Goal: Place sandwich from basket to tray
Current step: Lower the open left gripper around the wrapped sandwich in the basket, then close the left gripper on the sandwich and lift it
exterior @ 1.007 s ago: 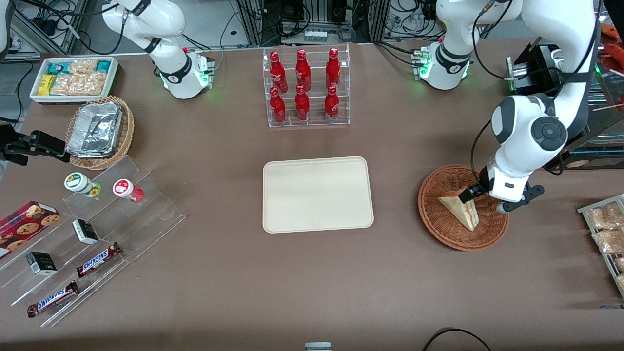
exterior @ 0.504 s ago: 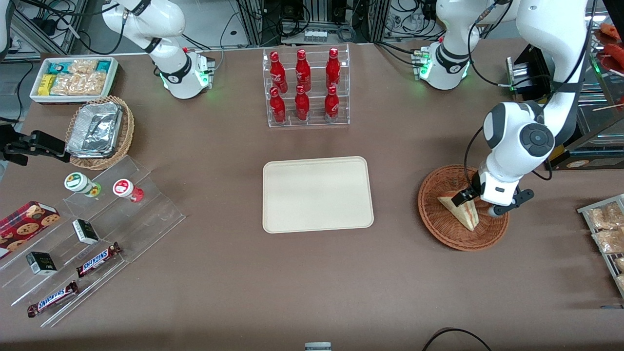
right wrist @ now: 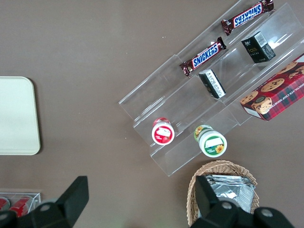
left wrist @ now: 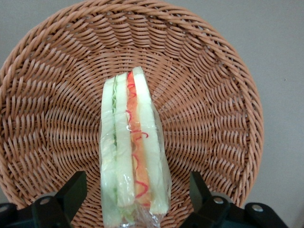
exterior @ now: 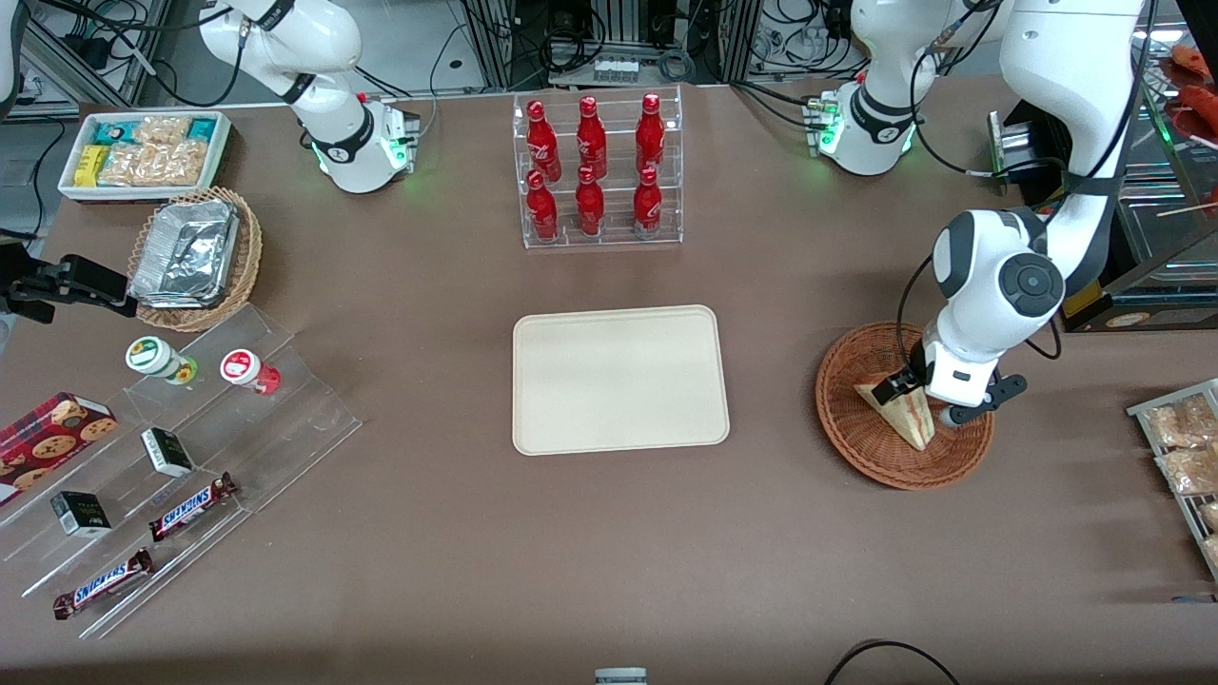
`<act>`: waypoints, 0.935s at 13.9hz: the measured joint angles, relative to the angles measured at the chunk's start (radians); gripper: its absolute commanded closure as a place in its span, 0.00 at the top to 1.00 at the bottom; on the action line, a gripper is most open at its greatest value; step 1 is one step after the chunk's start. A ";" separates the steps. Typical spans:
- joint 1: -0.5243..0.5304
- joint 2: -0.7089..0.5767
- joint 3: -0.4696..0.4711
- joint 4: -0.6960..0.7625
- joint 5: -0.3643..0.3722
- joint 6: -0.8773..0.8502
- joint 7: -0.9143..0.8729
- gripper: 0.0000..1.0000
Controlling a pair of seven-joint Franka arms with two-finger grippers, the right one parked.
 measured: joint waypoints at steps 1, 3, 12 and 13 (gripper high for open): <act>0.000 0.002 0.000 0.000 0.000 0.000 0.000 0.03; 0.000 0.003 0.000 0.000 0.000 0.001 0.000 0.00; 0.000 -0.092 -0.027 0.160 0.000 -0.356 0.002 0.00; 0.000 -0.107 -0.053 0.226 0.000 -0.454 0.001 0.00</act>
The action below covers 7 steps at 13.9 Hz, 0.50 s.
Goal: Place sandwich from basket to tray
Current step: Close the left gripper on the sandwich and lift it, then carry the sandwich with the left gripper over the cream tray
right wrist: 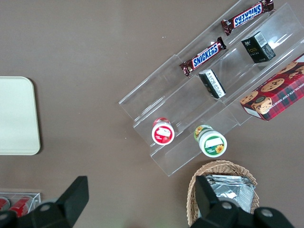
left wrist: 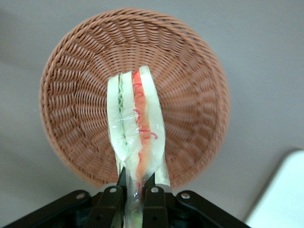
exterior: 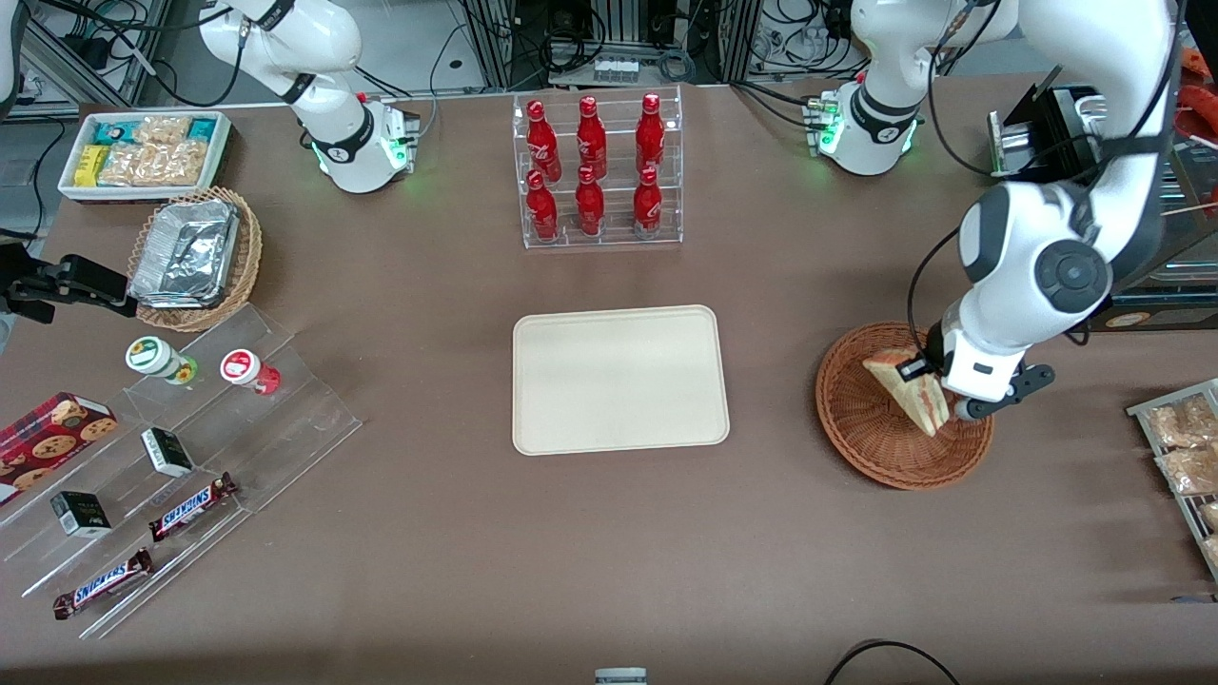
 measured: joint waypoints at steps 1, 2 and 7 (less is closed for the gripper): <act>-0.001 -0.005 -0.033 0.070 -0.001 -0.087 -0.002 0.00; -0.002 -0.003 -0.071 0.133 -0.001 -0.150 -0.013 0.00; -0.009 0.079 -0.291 0.282 -0.001 -0.207 -0.076 0.00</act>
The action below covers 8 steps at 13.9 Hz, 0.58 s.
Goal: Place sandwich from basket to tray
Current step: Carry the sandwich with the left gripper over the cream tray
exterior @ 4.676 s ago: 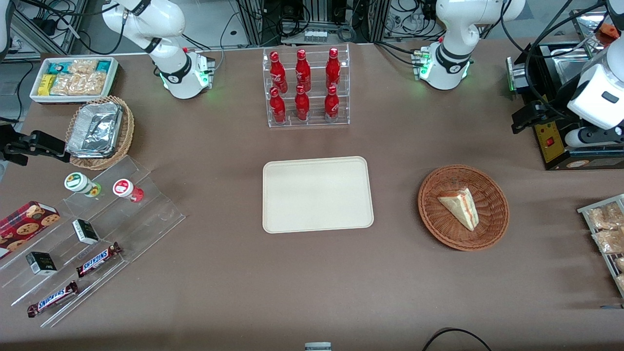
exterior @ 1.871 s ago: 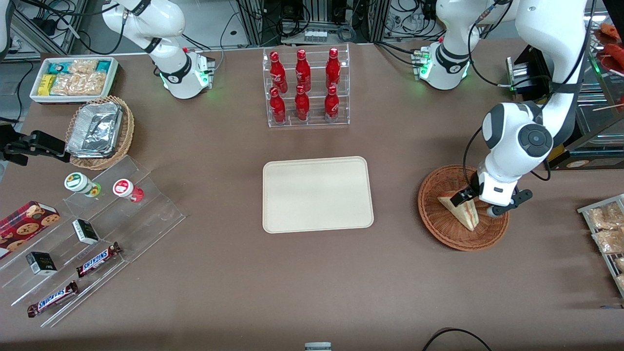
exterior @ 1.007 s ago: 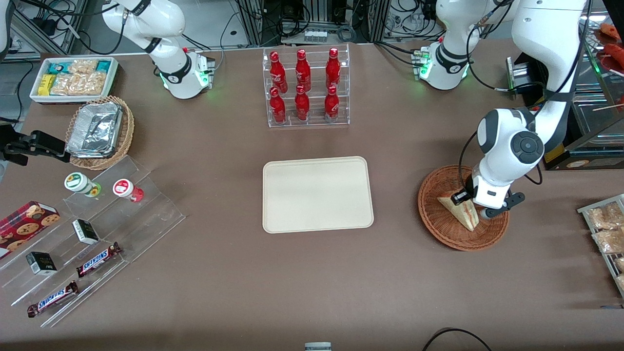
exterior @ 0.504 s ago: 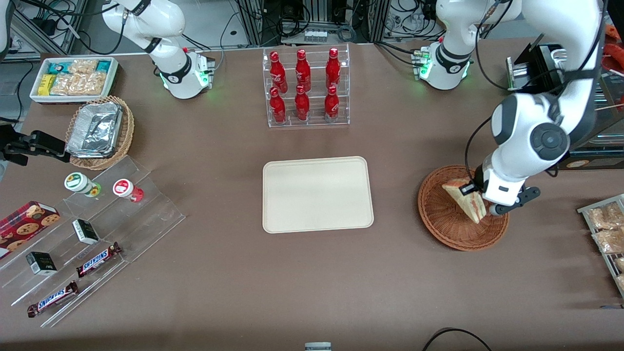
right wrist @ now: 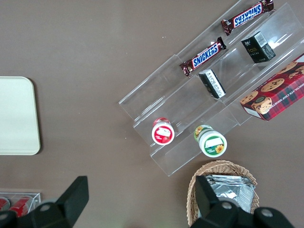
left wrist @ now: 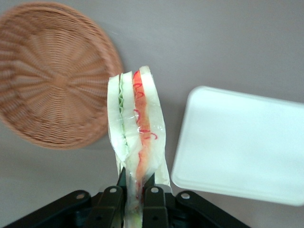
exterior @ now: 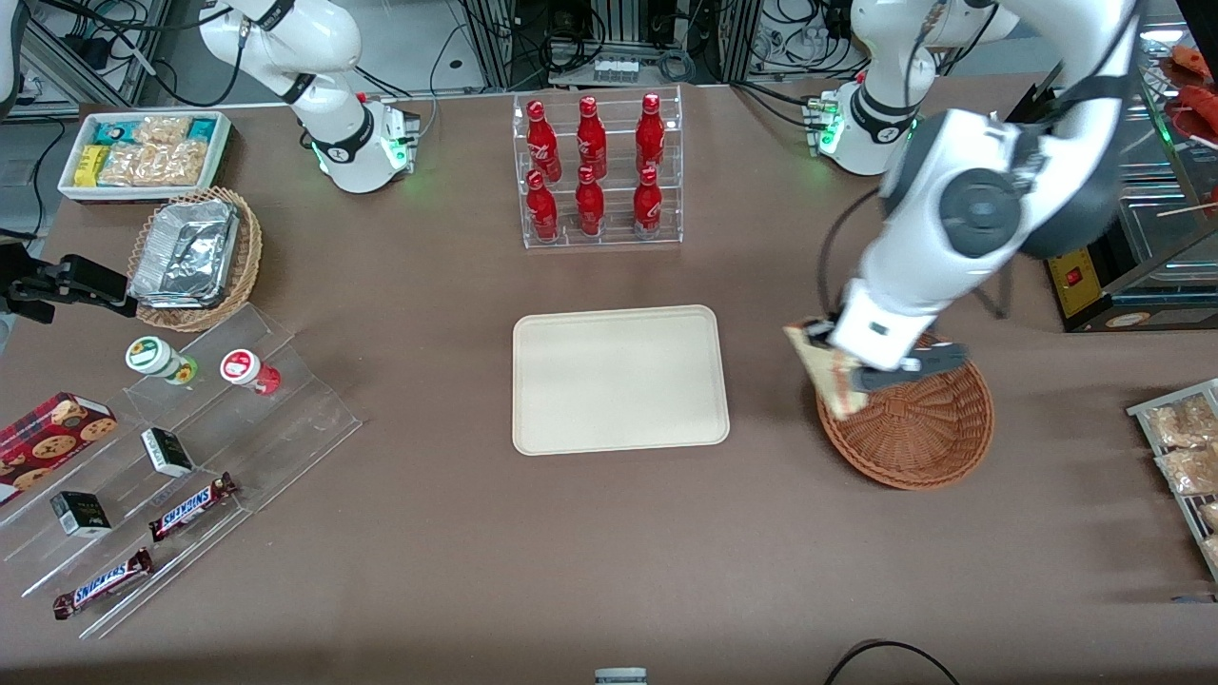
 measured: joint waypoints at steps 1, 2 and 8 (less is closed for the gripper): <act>-0.001 0.035 -0.044 0.024 0.000 0.001 -0.005 0.00; -0.004 0.073 -0.084 0.051 0.002 0.002 -0.010 0.00; -0.208 0.297 -0.136 0.217 0.156 0.046 -0.170 0.00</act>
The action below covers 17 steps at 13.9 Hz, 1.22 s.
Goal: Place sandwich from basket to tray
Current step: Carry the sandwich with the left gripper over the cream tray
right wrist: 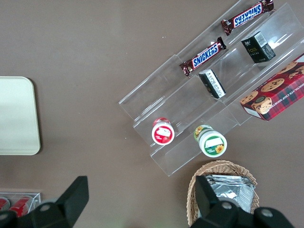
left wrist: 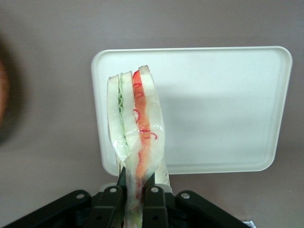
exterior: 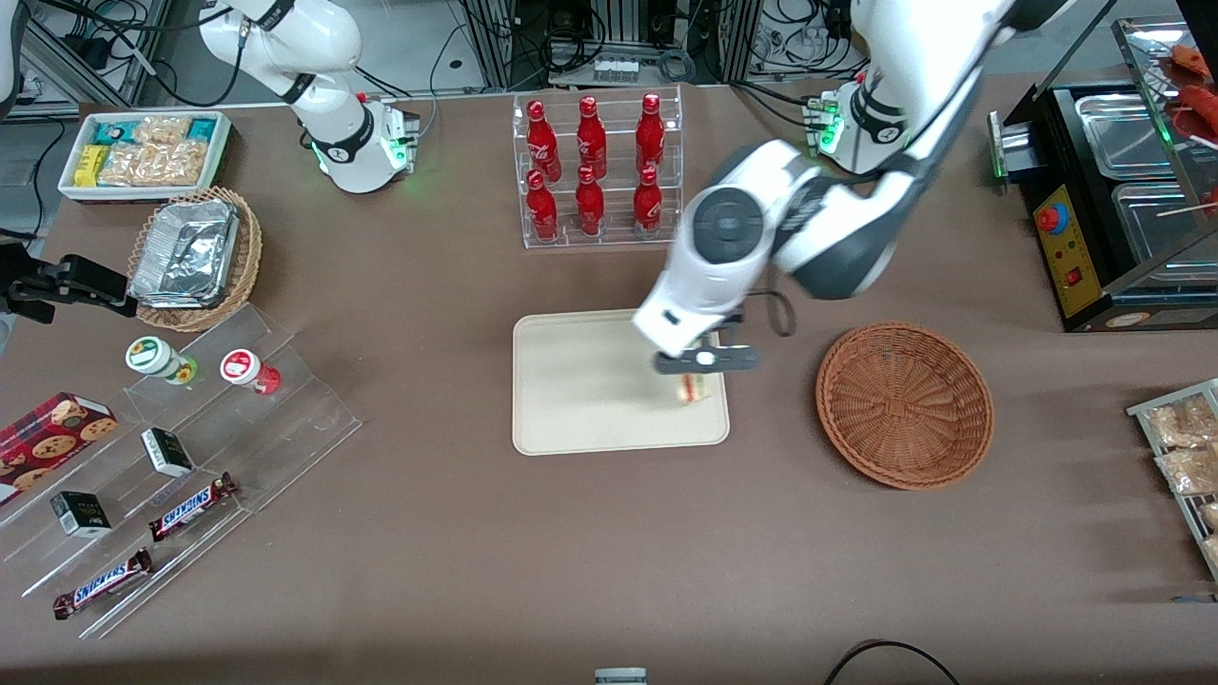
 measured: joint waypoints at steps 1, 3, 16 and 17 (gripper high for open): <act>-0.031 0.037 0.000 0.019 0.023 0.033 -0.026 0.00; -0.085 0.107 0.000 0.045 0.086 0.089 -0.075 0.00; -0.168 0.297 0.000 0.060 0.242 0.198 -0.128 0.88; -0.168 0.297 0.000 0.061 0.242 0.198 -0.128 0.97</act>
